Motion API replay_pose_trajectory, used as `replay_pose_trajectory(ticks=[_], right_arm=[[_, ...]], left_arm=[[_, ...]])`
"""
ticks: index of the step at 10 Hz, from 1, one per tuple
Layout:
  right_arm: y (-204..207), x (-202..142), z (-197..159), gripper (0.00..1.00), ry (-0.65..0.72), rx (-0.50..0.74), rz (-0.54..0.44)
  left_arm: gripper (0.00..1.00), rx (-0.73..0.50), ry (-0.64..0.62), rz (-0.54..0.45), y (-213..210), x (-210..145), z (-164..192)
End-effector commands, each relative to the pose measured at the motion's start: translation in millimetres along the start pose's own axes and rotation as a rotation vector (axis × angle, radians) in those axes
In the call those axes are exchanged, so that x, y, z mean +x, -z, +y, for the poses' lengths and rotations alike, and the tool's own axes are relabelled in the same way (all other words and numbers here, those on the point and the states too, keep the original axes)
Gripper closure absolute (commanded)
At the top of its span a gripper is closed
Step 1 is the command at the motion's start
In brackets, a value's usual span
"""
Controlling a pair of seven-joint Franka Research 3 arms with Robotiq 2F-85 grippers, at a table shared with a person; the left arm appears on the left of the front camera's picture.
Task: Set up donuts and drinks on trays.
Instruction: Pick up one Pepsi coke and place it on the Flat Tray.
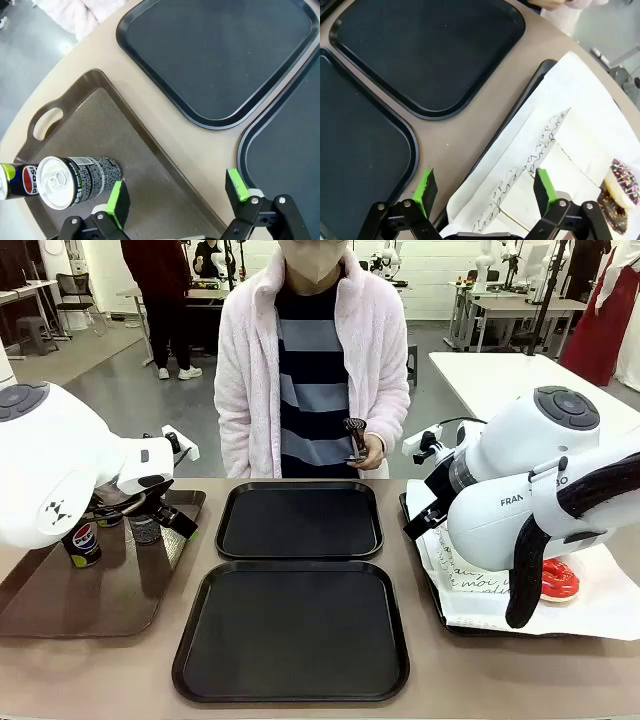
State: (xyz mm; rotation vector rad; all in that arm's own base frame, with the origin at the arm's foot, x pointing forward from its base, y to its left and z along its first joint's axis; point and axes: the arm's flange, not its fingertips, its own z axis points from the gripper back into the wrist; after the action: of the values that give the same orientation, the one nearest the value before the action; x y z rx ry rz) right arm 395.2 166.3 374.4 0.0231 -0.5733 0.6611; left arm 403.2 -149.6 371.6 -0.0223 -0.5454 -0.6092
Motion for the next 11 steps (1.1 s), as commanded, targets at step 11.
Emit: replay_pose_trajectory(ticks=[11], right_arm=[[0.0,0.0,0.0,0.00,0.000,0.000,0.000]], left_arm=[[0.00,0.000,0.000,0.000,0.0,0.0,-0.1]])
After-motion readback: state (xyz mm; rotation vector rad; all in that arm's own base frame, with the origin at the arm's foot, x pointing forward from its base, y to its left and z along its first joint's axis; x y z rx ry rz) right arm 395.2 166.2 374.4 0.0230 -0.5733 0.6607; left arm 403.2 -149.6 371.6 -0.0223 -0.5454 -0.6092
